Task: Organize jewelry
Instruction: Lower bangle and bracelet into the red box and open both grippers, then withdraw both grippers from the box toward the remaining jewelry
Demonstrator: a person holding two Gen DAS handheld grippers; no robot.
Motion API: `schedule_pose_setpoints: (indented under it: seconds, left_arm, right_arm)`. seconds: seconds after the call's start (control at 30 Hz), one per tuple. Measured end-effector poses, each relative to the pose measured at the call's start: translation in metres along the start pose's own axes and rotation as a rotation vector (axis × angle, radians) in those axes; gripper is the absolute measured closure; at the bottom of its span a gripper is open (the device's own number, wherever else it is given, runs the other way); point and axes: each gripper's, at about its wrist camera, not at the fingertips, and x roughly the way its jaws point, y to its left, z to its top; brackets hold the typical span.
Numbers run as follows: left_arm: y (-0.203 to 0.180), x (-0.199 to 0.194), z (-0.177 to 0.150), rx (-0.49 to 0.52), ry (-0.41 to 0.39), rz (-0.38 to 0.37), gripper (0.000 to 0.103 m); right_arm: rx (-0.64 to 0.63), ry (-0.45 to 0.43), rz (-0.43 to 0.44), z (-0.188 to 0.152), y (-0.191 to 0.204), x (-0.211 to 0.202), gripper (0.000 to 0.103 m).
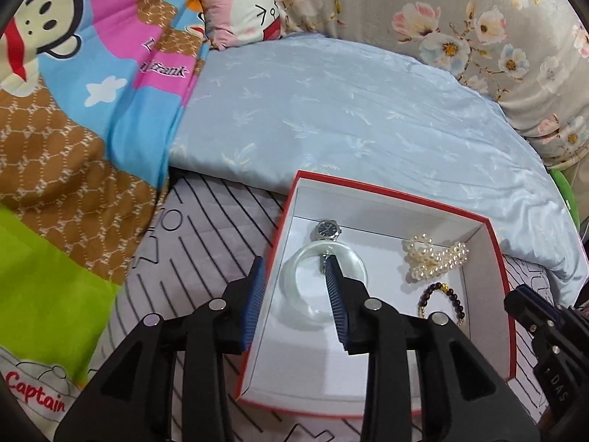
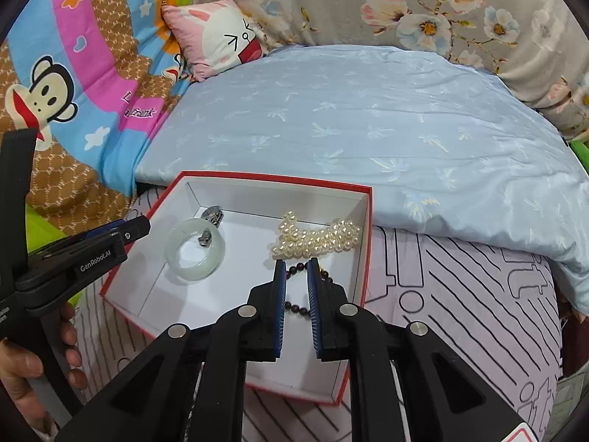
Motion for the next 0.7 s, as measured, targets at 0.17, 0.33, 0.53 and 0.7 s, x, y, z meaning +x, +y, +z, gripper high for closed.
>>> schedule_pose_setpoints:
  seconds: [0.17, 0.33, 0.53, 0.7]
  left_arm:
    - [0.006, -0.023, -0.012, -0.009, -0.013, -0.008, 0.071]
    - [0.007, -0.043, -0.027, 0.007, -0.029, 0.005, 0.071]
    - [0.006, -0.062, -0.047, 0.013, -0.025, -0.007, 0.067]
    - [0.007, -0.08, -0.069, 0.024, -0.022, -0.011, 0.065]
  right_arm:
    - [0.016, -0.022, 0.015, -0.011, 0.003, -0.025, 0.091]
    - [0.004, -0.039, 0.003, -0.022, 0.008, -0.045, 0.091]
    - [0.012, -0.044, -0.003, -0.042, 0.011, -0.065, 0.09]
    - [0.028, -0.033, -0.008, -0.066, 0.009, -0.079, 0.09]
